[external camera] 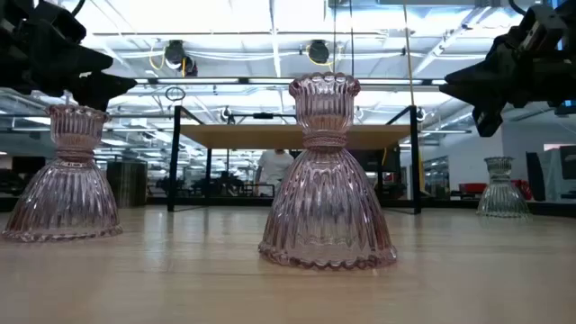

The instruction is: Pick & Place candle stick holders

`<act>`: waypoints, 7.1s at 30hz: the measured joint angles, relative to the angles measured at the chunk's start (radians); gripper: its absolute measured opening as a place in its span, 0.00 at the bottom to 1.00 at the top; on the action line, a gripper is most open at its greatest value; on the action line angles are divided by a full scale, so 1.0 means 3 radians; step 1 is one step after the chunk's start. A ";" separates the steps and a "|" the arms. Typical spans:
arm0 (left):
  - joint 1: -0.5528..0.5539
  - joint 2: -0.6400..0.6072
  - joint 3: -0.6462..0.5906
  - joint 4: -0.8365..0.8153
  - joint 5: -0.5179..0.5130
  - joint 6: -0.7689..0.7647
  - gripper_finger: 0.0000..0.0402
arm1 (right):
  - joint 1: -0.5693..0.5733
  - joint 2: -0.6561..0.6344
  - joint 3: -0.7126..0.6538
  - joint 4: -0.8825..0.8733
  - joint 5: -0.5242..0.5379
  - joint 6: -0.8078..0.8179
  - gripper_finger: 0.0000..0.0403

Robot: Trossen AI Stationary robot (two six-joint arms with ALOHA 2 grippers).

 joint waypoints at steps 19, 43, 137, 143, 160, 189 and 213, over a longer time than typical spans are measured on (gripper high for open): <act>0.0000 0.0000 -0.0001 0.0001 0.0000 0.0000 0.61 | 0.0000 0.0000 0.0001 0.0001 0.0000 0.0000 0.15; 0.0000 0.0000 0.0000 0.0000 0.0000 0.0000 0.61 | 0.0000 0.0000 0.0001 0.0000 0.0000 0.0000 0.15; 0.0001 0.0001 -0.0001 0.0799 -0.0029 0.0603 0.61 | -0.0822 0.3394 0.3477 -0.5026 0.0692 0.0144 0.20; 0.0001 0.0000 -0.0001 0.0801 -0.0029 0.0603 0.61 | -0.1035 0.3394 0.3477 -0.5028 0.0690 0.0169 0.38; 0.0001 0.0000 -0.0001 0.0871 -0.0030 0.0460 0.61 | -0.1448 0.3727 0.3475 -0.4935 0.0684 0.0144 0.62; 0.0001 0.0001 -0.0001 0.0865 -0.0028 0.0151 0.61 | -0.1474 0.3621 0.2720 -0.4501 0.0411 0.0174 0.60; 0.0001 0.0001 -0.0001 0.0863 -0.0203 0.0154 0.61 | -0.1471 0.3530 0.2731 -0.4472 0.0249 0.0228 0.60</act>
